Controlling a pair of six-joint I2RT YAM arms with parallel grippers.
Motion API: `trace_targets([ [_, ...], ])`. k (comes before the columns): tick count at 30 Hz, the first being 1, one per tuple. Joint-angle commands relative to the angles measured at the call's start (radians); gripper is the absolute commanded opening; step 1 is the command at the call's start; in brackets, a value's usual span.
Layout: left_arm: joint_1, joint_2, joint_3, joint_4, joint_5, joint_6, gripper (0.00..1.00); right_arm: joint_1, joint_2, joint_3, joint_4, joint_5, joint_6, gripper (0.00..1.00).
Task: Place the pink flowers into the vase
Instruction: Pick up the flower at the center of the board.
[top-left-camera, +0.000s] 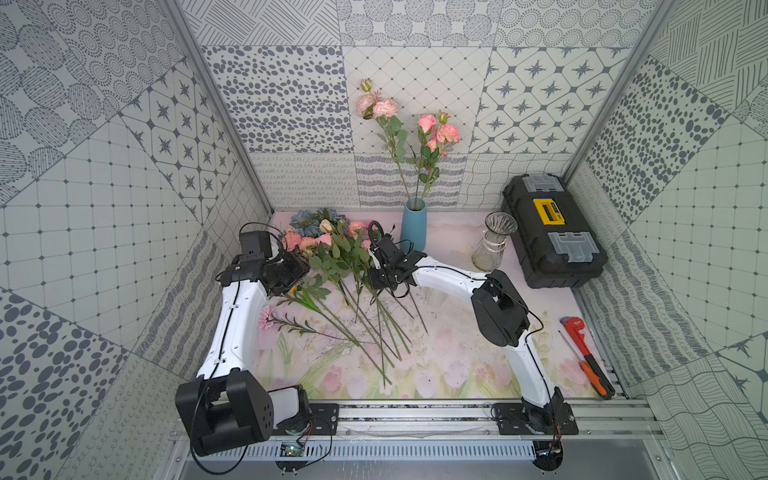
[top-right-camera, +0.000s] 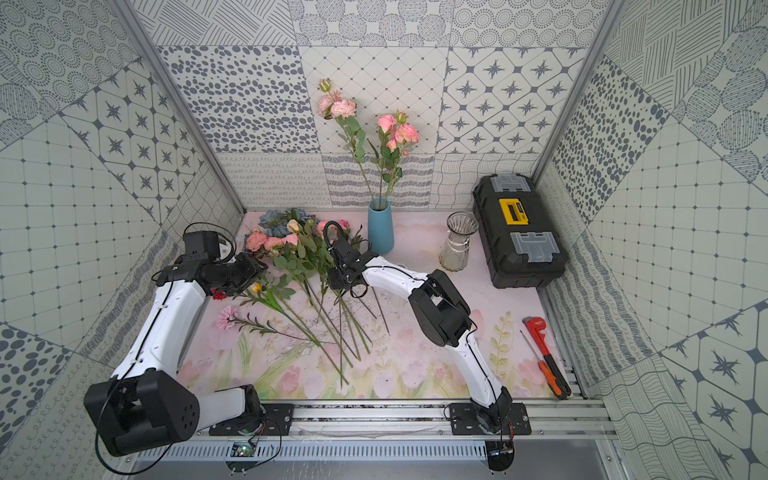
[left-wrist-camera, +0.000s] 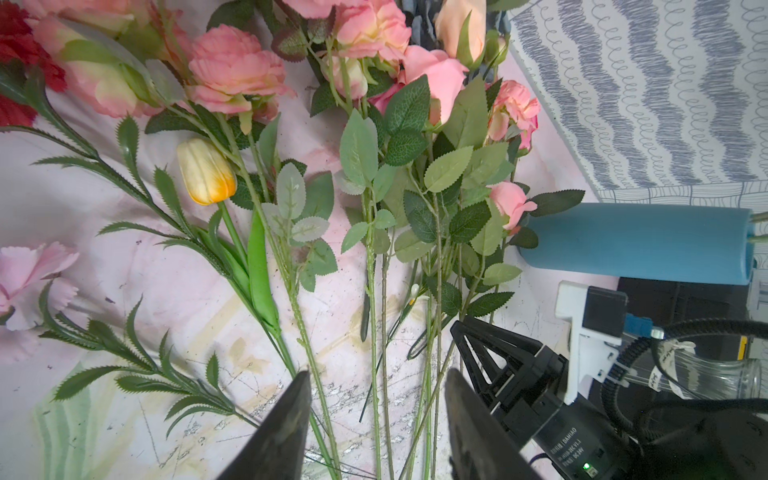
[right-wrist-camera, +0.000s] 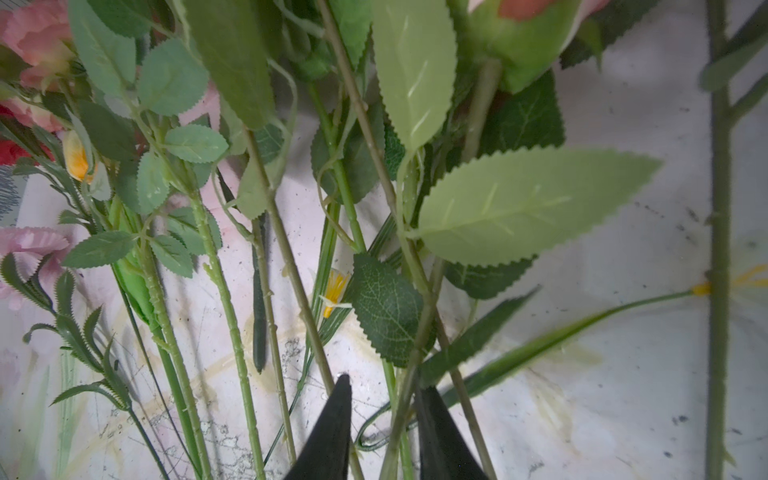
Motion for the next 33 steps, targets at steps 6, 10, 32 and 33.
trace_targets([
  [6, 0.015, -0.009, -0.004, 0.031, 0.043, 0.011, 0.52, 0.000, -0.075, -0.078, 0.036, 0.022, 0.034, 0.34],
  [10, 0.016, -0.010, -0.006, 0.032, 0.044, 0.010, 0.52, 0.000, -0.090, -0.083, 0.014, 0.030, 0.041, 0.31],
  [32, 0.032, -0.017, -0.013, 0.037, 0.049, 0.005, 0.52, 0.002, -0.067, -0.057, -0.010, -0.011, 0.042, 0.22],
  [33, 0.031, -0.017, -0.014, 0.039, 0.050, 0.005, 0.52, 0.000, -0.063, -0.053, -0.014, -0.014, 0.042, 0.22],
])
